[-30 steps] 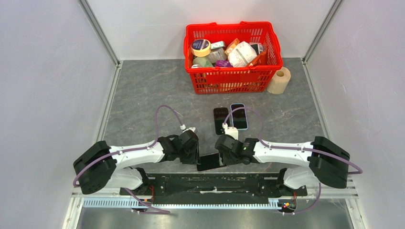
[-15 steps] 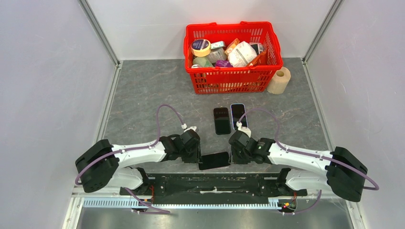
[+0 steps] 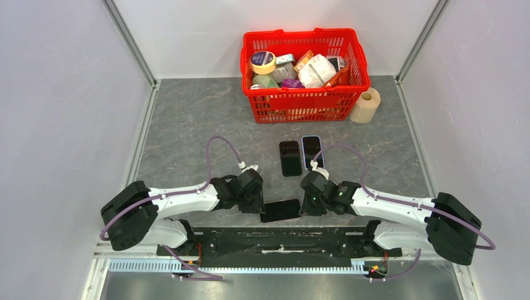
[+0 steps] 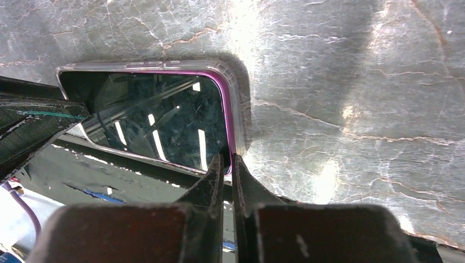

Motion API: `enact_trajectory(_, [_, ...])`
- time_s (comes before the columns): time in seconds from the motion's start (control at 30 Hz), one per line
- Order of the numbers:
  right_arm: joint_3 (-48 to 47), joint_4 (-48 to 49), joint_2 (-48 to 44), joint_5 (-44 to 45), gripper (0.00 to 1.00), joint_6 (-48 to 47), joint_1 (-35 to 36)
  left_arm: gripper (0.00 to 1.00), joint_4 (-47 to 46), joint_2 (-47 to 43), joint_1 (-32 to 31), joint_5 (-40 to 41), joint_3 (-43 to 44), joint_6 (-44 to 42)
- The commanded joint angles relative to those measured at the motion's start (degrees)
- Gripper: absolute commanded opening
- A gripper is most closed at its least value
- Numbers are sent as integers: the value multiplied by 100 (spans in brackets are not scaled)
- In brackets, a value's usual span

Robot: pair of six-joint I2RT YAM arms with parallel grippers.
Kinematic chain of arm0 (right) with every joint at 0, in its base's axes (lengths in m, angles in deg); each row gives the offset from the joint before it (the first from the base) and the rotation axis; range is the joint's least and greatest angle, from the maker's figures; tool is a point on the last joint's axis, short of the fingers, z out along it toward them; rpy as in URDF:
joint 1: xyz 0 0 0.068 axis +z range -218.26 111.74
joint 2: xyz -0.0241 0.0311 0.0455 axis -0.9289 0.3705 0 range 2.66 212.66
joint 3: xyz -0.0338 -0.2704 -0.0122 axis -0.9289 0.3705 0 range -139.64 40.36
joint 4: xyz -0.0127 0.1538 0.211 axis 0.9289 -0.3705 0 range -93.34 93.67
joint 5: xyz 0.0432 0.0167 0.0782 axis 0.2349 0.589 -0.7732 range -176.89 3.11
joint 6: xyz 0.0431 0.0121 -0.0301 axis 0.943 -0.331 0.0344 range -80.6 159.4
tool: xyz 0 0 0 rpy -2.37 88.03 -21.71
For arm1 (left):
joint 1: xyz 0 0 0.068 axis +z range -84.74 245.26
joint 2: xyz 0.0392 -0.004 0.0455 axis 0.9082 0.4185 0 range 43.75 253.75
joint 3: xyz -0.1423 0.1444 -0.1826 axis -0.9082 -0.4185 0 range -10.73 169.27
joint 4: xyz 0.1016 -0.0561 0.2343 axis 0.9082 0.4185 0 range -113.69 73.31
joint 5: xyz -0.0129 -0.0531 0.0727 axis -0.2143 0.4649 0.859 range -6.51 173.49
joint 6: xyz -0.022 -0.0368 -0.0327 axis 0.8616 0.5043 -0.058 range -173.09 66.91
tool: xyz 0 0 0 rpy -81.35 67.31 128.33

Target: Put the phone into the phone case

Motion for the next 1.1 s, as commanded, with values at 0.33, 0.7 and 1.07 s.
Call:
enact_trajectory(0.33, [49, 404, 1111, 217, 0, 394, 497, 38, 131, 329, -28, 344, -54, -34])
enact_trajectory(0.7, [-353, 41, 1787, 870, 0, 559, 963, 37, 103, 346, -27, 332, -25, -52])
enact_trajectory(1.07, [-861, -115, 2672, 1154, 0, 629, 1150, 37, 109, 317, -27, 334, -19, -39])
